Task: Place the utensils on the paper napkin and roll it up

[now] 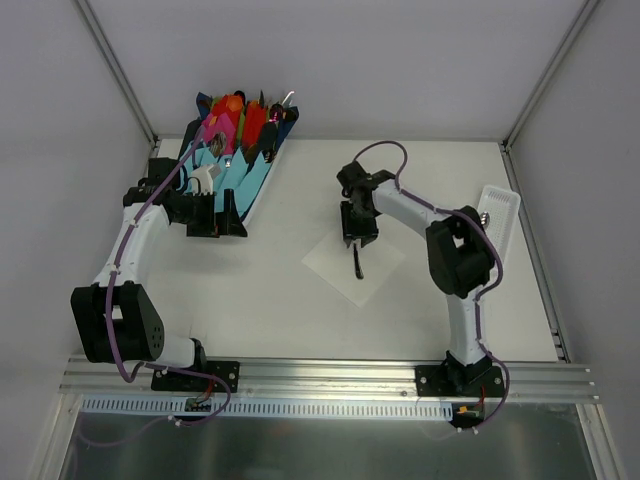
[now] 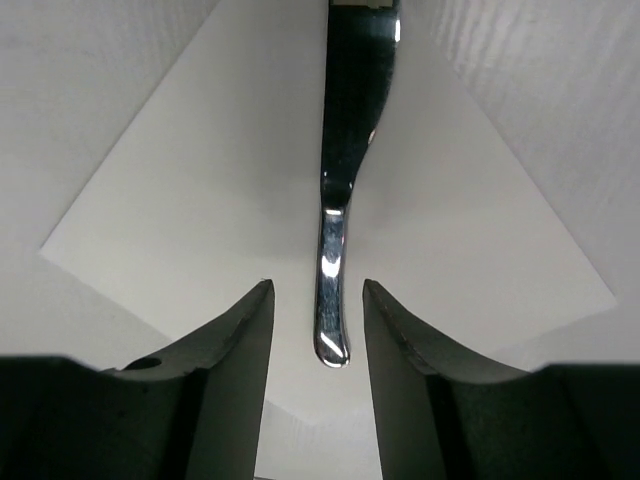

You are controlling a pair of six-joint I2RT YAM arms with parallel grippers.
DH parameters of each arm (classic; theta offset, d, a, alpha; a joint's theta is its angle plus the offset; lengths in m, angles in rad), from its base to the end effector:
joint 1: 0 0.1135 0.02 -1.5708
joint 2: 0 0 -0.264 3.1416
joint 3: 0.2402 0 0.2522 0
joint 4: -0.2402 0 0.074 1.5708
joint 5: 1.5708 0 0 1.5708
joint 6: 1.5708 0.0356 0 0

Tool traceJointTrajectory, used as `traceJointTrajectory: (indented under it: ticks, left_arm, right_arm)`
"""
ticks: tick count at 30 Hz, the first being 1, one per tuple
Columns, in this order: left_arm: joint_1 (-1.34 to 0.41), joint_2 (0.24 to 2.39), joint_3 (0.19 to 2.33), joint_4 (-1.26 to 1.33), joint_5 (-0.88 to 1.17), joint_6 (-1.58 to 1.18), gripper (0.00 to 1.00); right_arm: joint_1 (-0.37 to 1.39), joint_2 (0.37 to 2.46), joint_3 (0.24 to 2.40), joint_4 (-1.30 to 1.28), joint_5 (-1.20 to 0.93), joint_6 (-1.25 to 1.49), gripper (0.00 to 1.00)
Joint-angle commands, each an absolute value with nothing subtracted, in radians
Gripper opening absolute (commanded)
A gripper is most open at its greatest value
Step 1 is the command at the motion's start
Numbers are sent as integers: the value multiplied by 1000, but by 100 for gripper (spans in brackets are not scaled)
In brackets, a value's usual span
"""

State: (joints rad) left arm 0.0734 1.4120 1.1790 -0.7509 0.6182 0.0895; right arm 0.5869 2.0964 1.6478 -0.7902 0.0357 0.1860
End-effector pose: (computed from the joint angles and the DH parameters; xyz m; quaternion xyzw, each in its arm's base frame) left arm 0.2882 0.0005 0.2902 0.0953 0.9111 -0.2678 0.2983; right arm 0.3628 0.2398 0.1861 -0.1934 0.9669 0.0460 0.1597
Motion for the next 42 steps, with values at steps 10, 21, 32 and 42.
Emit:
traceJointTrajectory:
  ticks: [10, 21, 32, 42]
  left_arm:
    - [81, 1399, 1241, -769, 626, 121, 99]
    - [83, 1424, 1235, -769, 641, 123, 99]
    - [81, 1456, 1233, -769, 640, 115, 99]
    - [81, 1468, 1233, -769, 637, 117, 99]
  right_arm:
    - [36, 1585, 1548, -816, -32, 19, 42]
    - [-308, 1774, 1537, -816, 31, 9, 29]
    - [-311, 1948, 1546, -753, -41, 9, 29]
    - [-311, 2042, 1532, -716, -75, 9, 29]
